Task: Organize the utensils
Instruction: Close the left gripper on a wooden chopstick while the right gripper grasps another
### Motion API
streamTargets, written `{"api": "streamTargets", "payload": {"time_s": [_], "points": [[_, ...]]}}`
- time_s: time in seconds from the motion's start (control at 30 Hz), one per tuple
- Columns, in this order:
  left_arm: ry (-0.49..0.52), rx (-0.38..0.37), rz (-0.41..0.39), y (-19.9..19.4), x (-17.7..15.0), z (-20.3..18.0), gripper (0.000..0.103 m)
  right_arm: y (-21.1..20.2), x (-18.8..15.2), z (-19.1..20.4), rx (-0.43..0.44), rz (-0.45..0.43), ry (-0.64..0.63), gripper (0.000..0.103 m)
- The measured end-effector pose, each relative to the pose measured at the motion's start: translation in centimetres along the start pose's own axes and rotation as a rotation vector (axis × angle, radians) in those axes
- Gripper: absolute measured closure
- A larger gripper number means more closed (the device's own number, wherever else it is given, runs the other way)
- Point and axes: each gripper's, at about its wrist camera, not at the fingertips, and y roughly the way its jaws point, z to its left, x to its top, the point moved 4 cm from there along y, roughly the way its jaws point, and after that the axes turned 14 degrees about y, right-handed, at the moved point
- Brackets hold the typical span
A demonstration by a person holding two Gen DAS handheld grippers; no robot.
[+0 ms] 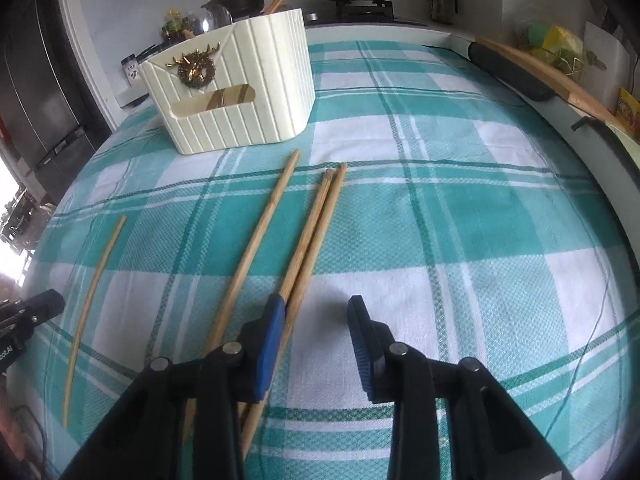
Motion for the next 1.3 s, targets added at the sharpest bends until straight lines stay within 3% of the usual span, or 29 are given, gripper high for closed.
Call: {"api": "streamTargets", "payload": {"time_s": [0.1, 0.3, 0.4, 0.5, 0.53, 0.6, 0.7, 0.97, 1.3], "points": [[0.013, 0.008, -0.007, 0.2, -0.3, -0.3, 0.094, 0.2, 0.2, 0.5, -0.077, -0.001, -0.072, 0.070], [0.001, -0.014, 0.017, 1.1, -1.4, -0.3, 0.089, -0.3, -0.1, -0.3, -0.126, -0.021, -0.119, 0.075], [0.007, -0.014, 0.007, 0.4, -2.1, -0.1, 0.077, -1.1, -0.5, -2.2, -0.166, -0.029, -0.112, 0.075], [0.019, 0.001, -0.007, -0.5, -2.6, 0.1, 0.052, -2.2, -1.2, -4.5, -0.198, -0.026, -0.100, 0.074], [0.019, 0.006, -0.013, -0.8, -2.7, 0.3, 0.046, -2.5, -1.5, -5.1, -0.190, -0.015, -0.092, 0.069], [0.021, -0.004, -0.022, -1.3, -3.0, 0.4, 0.041, -3.0, -1.9, -5.8, -0.165, 0.010, -0.095, 0.069], [0.033, -0.019, -0.025, -1.6, -3.1, 0.3, 0.034, -3.3, -2.5, -5.7, -0.110, 0.037, -0.134, 0.053], [0.034, -0.082, -0.003, -1.2, -3.0, 0.3, 0.030, -3.4, -3.0, -5.4, -0.064, 0.060, -0.194, 0.051], [0.046, 0.004, 0.014, -0.5, -1.8, 1.1, 0.030, -2.7, -2.5, -5.5, -0.033, 0.100, -0.206, 0.051]]}}
